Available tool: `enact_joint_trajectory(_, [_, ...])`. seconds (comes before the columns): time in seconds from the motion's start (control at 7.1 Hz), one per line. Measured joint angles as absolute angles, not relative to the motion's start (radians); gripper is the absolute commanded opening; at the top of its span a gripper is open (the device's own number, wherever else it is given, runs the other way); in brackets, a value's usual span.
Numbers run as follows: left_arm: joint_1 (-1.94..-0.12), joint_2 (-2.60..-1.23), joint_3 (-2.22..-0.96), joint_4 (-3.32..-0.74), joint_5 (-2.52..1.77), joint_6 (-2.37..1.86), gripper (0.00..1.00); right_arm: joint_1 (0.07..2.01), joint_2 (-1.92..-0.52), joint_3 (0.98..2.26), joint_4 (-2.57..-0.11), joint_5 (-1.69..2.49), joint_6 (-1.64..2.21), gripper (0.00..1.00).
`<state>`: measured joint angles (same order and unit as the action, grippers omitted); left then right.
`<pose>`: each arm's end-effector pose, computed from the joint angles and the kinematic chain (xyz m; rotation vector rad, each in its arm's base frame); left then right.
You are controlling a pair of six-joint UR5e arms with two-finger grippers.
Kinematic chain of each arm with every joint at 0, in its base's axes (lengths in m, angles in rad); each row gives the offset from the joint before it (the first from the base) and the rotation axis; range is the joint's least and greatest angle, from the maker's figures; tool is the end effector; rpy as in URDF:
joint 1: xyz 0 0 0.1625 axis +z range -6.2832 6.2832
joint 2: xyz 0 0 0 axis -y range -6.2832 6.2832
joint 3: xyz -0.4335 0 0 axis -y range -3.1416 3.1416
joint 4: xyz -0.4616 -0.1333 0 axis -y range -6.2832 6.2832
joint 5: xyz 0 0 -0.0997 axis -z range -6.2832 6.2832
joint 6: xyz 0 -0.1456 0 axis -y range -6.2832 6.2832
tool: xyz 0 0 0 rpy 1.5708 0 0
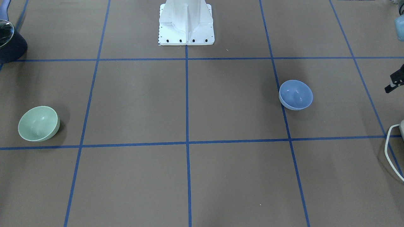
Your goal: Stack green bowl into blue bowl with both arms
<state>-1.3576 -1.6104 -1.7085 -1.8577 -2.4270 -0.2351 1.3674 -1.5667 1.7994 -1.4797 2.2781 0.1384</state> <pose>0.1049 -0.5947 0.5549 0.2375 0.9158 0.1784 -0.0794 -0.5765 0.5627 0.1866 -0.7441 -0.1763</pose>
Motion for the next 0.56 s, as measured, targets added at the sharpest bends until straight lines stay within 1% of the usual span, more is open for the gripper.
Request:
enact_joint_trajectory(0.42, [-1.091, -1.618, -1.699, -2.008, -2.276, -0.516, 0.98, 1.317, -1.55, 1.797, -1.468, 2.249, 0.194, 1.0])
enact_joint_trajectory(0.56, [-1.012, -1.625, -1.698, -2.042, -2.236, -0.579, 0.92, 1.314, -1.549, 1.796, -1.466, 2.247, 0.198, 1.0])
